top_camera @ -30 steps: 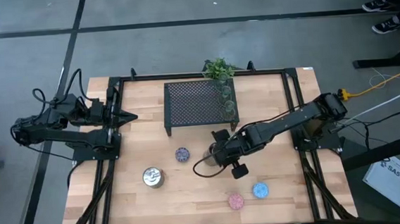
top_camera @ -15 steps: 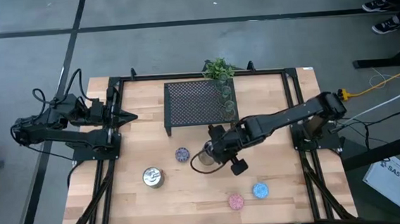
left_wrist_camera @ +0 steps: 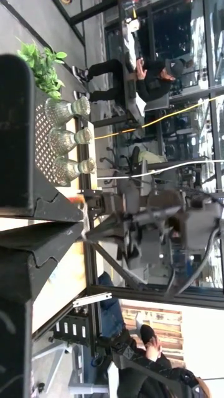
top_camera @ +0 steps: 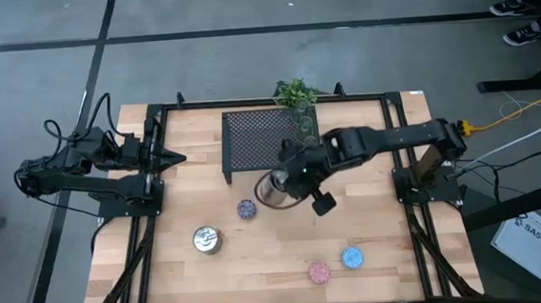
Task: Pick & Place candle stick holders
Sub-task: Put the top silver scented candle on the shelf
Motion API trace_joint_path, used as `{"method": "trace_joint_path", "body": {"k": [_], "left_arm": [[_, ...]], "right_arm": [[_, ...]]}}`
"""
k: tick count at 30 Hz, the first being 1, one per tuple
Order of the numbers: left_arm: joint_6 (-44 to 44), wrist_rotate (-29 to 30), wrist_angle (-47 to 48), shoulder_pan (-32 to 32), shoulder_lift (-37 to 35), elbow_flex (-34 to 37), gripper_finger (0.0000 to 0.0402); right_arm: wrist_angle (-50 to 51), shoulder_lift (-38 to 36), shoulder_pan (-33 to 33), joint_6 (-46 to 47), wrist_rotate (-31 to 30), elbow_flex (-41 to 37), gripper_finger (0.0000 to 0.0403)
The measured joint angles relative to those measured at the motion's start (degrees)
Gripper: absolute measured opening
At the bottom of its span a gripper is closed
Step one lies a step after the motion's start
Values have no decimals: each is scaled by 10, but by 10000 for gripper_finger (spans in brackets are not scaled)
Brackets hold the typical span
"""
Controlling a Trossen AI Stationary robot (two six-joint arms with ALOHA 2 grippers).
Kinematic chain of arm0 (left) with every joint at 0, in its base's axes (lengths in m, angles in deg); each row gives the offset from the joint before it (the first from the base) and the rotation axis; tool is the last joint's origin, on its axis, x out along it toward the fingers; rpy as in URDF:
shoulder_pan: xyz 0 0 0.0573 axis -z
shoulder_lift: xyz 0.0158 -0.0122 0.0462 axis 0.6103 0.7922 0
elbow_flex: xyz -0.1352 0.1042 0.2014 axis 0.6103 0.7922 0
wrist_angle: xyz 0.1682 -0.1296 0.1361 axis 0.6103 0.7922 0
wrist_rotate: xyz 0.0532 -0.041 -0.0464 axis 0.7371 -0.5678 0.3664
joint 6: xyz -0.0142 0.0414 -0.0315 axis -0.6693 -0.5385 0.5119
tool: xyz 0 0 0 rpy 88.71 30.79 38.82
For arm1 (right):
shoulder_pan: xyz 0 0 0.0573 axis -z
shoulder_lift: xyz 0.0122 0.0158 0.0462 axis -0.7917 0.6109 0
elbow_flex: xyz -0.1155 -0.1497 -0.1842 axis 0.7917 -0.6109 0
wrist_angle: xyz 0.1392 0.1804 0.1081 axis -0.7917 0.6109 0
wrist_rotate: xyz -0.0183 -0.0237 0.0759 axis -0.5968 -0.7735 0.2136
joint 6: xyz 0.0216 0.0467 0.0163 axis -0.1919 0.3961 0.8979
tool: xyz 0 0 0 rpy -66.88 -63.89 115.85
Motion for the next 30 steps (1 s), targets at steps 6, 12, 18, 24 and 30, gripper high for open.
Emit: {"method": "trace_joint_path", "body": {"k": [6,12,18,24,30], "left_arm": [[0,0,0,0,0,0,6],[0,0,0,0,0,0,8],[0,0,0,0,0,0,7],[0,0,0,0,0,0,8],[0,0,0,0,0,0,7]], "right_arm": [[26,0,48,-30,0,25,0],[29,0,100,-47,0,42,0],[23,1,150,-86,0,54,0],[18,1,195,-89,0,56,0],[11,1,226,-116,0,56,0]]}}
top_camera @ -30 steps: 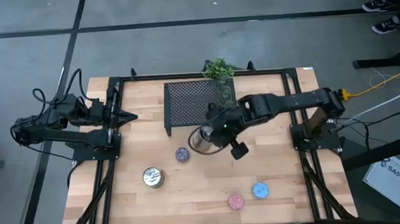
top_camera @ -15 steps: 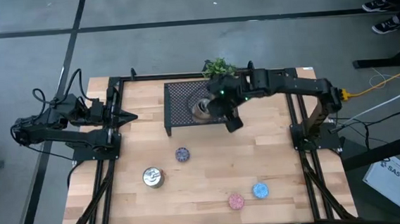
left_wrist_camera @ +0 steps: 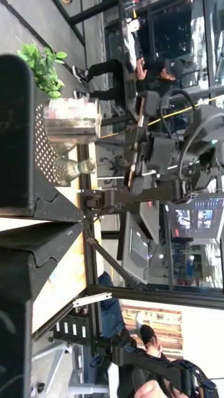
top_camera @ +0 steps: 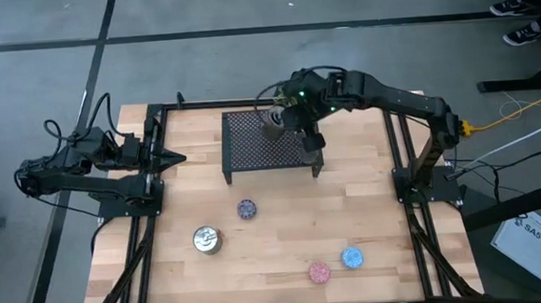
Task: Pick & Place candle stick holders
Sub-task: Put the top silver scented candle on the shelf
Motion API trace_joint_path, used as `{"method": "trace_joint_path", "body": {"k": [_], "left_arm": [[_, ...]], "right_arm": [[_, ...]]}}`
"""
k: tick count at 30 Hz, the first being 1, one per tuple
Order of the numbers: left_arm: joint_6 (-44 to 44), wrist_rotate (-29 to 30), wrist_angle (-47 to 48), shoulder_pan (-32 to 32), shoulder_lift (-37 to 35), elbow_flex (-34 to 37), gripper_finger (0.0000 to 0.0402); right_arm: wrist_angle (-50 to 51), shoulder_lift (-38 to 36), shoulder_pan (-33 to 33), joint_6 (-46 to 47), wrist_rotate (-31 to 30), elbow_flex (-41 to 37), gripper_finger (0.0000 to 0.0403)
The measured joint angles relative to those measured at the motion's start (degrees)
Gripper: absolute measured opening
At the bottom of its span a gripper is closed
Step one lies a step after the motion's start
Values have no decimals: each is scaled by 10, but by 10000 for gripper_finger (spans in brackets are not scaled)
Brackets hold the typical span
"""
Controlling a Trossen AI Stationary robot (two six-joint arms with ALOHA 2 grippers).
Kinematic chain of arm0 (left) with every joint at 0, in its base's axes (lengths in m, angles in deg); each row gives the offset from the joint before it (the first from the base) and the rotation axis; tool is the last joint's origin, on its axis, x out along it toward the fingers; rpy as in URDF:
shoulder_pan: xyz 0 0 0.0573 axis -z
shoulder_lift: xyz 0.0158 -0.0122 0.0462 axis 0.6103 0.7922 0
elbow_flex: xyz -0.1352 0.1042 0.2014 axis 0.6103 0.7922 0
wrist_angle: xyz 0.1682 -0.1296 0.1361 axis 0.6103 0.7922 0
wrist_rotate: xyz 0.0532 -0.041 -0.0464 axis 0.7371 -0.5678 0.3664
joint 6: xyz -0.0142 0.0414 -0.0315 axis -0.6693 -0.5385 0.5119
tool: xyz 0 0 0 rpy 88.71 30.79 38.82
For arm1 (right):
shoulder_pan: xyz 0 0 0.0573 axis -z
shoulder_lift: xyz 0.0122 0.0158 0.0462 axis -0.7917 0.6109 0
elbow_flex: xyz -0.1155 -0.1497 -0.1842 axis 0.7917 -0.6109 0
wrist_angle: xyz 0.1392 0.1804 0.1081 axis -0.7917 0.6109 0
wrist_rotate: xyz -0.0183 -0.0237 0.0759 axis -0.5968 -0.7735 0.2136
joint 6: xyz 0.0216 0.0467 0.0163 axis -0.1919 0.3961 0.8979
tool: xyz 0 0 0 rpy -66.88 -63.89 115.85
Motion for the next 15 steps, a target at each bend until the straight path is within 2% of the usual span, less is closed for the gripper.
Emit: {"method": "trace_joint_path", "body": {"k": [15], "left_arm": [[0,0,0,0,0,0,8]], "right_arm": [[-23,52,27,-50,10,0,0]]}}
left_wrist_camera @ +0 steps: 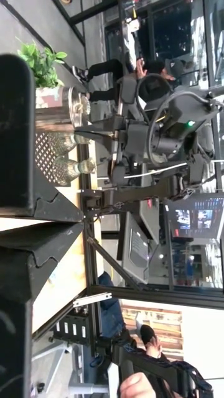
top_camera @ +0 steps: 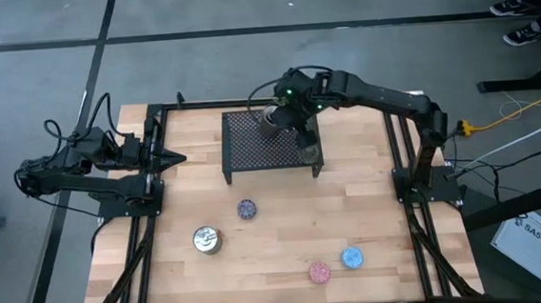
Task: Pick & Place candle stick holders
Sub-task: Put the top silver scented candle on the shelf
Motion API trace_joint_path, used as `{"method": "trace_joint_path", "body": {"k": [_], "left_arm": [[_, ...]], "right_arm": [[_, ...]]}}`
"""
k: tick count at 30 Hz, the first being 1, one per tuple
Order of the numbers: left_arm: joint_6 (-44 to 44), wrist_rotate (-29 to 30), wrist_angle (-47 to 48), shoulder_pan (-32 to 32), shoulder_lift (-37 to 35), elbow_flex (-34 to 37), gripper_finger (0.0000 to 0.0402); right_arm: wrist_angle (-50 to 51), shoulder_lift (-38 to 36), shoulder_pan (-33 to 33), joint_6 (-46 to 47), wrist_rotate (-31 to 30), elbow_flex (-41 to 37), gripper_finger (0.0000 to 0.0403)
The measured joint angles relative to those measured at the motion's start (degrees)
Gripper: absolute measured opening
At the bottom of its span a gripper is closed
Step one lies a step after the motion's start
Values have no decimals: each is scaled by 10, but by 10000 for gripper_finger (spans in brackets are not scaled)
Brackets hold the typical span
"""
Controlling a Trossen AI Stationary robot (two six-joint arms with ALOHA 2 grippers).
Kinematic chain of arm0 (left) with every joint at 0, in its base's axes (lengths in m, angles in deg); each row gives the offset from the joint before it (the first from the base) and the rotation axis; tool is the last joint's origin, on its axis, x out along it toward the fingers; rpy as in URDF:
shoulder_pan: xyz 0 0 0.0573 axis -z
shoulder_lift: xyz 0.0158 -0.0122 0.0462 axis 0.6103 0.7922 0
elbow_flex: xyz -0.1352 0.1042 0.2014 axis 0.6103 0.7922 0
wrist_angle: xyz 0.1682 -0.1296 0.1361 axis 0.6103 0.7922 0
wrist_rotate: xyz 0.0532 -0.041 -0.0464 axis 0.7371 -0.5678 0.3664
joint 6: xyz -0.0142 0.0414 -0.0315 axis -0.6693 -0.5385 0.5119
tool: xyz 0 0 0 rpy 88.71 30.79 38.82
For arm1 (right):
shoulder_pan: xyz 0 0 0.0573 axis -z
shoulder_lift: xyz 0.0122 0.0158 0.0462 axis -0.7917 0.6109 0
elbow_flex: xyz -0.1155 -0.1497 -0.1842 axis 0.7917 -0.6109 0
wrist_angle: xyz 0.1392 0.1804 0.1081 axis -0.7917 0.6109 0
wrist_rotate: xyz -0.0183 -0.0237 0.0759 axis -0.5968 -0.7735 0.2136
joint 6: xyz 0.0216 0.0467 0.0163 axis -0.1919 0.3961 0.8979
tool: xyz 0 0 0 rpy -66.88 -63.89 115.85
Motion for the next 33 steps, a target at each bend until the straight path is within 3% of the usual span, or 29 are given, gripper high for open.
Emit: {"method": "trace_joint_path", "body": {"k": [33], "left_arm": [[0,0,0,0,0,0,8]], "right_arm": [[21,15,39,10,2,0,0]]}}
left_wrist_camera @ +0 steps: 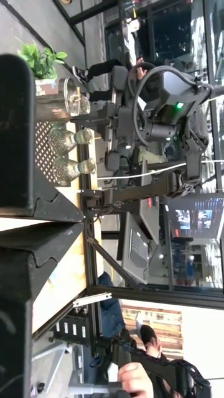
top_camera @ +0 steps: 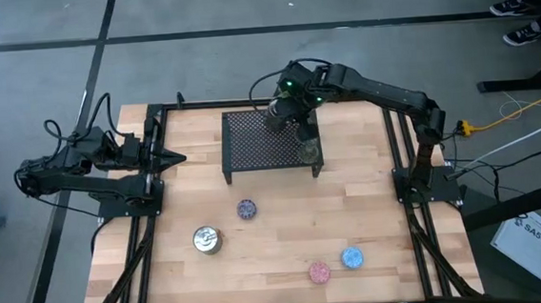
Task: Pick & Place candle stick holders
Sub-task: Put the top silver scented candle on the shelf
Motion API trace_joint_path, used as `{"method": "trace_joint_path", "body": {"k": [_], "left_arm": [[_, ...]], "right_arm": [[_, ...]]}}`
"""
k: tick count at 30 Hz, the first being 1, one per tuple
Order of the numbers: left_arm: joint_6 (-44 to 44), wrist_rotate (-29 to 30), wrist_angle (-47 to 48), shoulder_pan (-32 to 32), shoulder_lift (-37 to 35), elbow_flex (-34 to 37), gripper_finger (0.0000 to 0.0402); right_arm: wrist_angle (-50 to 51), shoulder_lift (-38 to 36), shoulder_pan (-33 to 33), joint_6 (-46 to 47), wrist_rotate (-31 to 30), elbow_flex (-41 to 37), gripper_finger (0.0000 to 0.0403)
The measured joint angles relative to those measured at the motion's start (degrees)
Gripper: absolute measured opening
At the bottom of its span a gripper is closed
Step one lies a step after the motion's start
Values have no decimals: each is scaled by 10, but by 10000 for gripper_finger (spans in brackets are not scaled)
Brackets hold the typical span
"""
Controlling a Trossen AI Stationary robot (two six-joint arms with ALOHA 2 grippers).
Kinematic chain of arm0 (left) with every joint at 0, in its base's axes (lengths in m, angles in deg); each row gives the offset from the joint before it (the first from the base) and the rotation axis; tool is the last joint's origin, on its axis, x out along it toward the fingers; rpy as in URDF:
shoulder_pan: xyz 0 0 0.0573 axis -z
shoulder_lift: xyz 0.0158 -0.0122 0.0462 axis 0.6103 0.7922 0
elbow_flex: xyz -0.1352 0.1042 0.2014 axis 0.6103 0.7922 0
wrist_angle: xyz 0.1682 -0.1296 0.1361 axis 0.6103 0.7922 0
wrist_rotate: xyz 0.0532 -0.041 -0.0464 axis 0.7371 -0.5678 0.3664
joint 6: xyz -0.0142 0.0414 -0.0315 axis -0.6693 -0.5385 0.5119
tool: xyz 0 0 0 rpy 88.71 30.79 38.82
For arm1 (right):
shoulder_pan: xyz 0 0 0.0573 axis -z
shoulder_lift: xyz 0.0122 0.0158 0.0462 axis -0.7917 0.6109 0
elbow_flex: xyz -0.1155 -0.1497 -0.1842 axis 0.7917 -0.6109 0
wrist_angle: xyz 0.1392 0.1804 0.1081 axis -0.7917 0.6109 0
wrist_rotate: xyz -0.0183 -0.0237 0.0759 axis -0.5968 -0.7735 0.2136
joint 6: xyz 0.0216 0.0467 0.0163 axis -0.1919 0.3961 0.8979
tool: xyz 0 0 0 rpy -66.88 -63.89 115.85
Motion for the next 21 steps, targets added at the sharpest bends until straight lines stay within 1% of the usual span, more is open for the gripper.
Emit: {"method": "trace_joint_path", "body": {"k": [7,11,21], "left_arm": [[0,0,0,0,0,0,6],[0,0,0,0,0,0,8],[0,0,0,0,0,0,7]], "right_arm": [[-13,4,-1,0,2,0,5],[-23,4,-1,32,10,0,17],[-34,4,-2,36,17,0,53]]}}
